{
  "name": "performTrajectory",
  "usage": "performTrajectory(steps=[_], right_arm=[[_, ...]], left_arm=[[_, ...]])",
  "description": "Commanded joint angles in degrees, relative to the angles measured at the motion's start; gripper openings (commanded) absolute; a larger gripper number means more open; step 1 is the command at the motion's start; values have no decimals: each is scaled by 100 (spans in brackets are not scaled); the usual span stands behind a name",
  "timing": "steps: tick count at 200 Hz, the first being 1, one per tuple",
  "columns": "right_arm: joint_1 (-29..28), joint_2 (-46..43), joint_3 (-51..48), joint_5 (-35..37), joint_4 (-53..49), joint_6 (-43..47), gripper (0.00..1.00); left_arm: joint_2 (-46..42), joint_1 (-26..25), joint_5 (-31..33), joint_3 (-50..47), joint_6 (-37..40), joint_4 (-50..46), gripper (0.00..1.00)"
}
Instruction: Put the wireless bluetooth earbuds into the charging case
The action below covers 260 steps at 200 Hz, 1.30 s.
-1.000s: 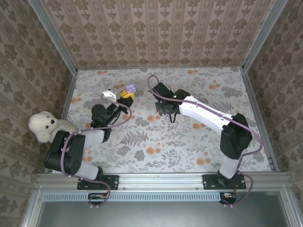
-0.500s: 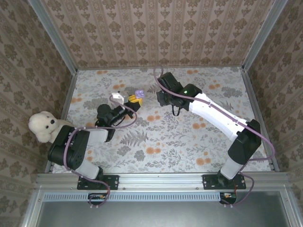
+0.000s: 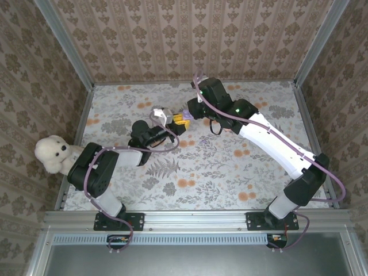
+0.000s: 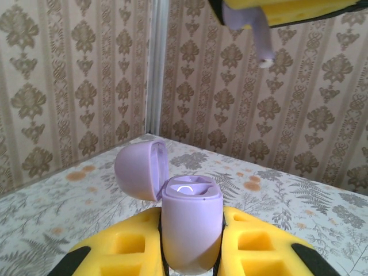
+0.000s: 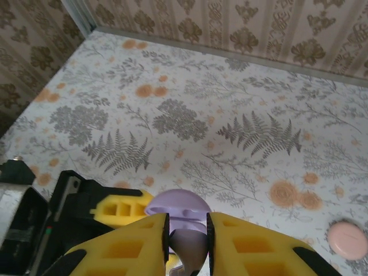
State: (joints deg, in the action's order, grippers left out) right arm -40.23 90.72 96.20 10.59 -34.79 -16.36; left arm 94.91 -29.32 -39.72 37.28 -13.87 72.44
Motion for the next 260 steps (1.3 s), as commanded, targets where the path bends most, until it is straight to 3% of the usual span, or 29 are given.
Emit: performTrajectory(steps=[1,260], right_arm=[[24,-313,-196,-241,451,180,26],[182,-153,-585,-480,815,197,26]], left_arm=[[95,-45,-141,299,166,167,0],[142,-73,-374,760,243,151,0]])
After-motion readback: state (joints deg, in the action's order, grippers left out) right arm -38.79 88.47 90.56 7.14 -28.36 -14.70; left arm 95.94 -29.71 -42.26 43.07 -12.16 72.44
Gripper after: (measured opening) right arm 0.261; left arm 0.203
